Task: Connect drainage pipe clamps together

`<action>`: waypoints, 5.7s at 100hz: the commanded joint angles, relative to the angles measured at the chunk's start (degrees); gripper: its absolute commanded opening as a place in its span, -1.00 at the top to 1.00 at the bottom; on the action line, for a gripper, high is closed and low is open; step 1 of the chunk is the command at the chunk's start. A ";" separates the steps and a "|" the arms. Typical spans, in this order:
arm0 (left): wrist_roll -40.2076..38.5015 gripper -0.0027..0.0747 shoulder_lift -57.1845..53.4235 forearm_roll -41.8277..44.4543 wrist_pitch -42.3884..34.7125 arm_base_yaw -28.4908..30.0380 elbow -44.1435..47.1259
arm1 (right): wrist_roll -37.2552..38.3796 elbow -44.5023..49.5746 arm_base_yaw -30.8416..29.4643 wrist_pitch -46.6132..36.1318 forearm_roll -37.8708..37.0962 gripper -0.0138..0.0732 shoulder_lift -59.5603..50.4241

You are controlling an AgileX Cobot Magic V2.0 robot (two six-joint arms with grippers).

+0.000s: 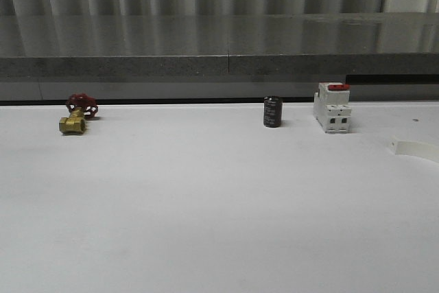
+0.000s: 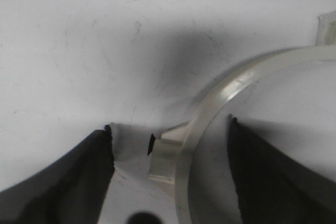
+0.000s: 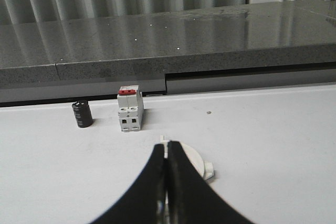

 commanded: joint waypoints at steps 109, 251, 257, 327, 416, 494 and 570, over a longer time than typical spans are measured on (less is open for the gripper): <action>-18.80 0.98 -16.26 -7.44 12.41 -26.70 -1.13 | -0.29 -0.90 -0.43 -4.93 -0.31 0.84 -1.08; -30.65 0.11 4.18 -4.31 11.78 -43.15 -16.07 | -0.29 -0.90 -0.43 -4.93 -0.31 0.84 -1.08; -30.24 -0.17 4.18 -4.31 11.78 -43.15 -16.07 | -0.29 -0.90 -0.43 -4.93 -0.31 0.84 -1.08; -27.11 -0.65 -11.07 4.78 13.72 -43.15 -15.58 | -0.29 -0.90 -0.43 -4.93 -0.31 0.84 -1.08; -7.51 -0.65 -60.91 -4.12 3.12 -14.62 20.95 | -0.29 -0.90 -0.43 -4.93 -0.31 0.84 -1.08; -7.51 -0.10 -103.12 -7.97 0.86 -14.74 42.76 | -0.29 -0.90 -0.43 -4.93 -0.31 0.84 -1.08; -7.51 0.98 -103.12 -8.11 0.67 -15.36 42.76 | -0.29 -0.90 -0.43 -4.93 -0.31 0.84 -1.08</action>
